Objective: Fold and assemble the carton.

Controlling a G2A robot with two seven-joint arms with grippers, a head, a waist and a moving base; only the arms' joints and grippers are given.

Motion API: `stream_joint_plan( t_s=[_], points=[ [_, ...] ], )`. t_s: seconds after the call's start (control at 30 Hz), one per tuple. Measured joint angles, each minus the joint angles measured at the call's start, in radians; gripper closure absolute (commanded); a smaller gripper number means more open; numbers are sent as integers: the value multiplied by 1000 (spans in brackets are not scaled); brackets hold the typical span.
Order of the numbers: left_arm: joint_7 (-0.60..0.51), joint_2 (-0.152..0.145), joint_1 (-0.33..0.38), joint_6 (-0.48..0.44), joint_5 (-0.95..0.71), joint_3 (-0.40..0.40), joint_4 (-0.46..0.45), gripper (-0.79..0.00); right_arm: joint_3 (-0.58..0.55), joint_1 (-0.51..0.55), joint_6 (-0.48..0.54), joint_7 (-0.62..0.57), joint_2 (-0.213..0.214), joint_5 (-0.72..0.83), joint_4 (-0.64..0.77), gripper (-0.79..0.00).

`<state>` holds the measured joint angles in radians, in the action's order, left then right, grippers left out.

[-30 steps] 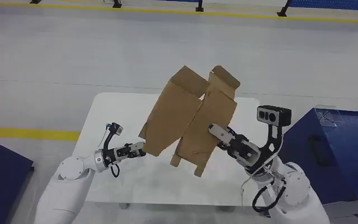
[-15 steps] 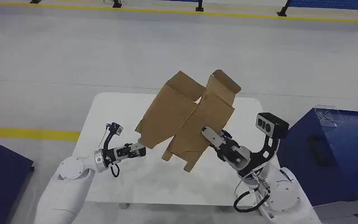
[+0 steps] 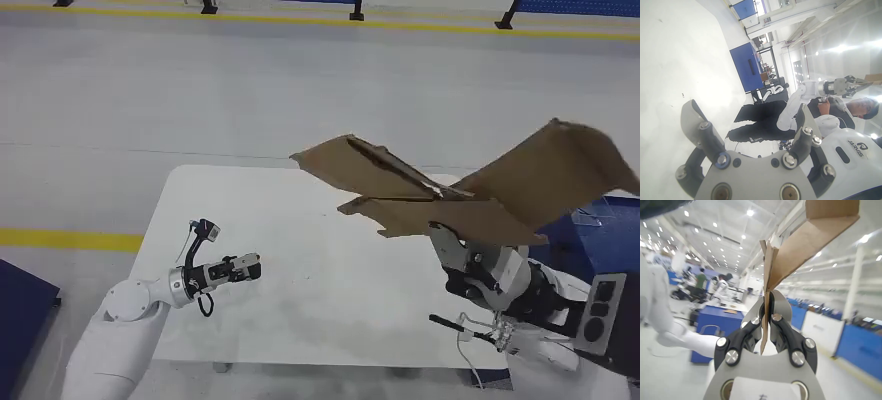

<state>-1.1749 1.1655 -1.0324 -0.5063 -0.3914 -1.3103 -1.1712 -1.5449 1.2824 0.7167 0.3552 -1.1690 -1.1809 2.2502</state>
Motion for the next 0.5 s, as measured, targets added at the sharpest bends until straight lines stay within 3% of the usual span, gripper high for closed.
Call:
stream_joint_plan(
  t_s=[0.17, 0.27, 0.37, 0.5],
  points=[
    [0, 0, 0, 0, 0, 0, 0, -785, 52, 13, -335, 526, 8, -691, -78, 0],
    [0, 0, 0, 0, 0, 0, 0, -785, 52, 15, -544, 723, 15, -960, -108, 0],
    [0, 0, 0, 0, 0, 0, 0, -785, 38, 12, -738, 829, 19, -1147, -110, 0],
    [0, 0, 0, 0, 0, 0, 0, -785, 27, 13, -903, 871, 22, -1239, -106, 0]
  ],
)
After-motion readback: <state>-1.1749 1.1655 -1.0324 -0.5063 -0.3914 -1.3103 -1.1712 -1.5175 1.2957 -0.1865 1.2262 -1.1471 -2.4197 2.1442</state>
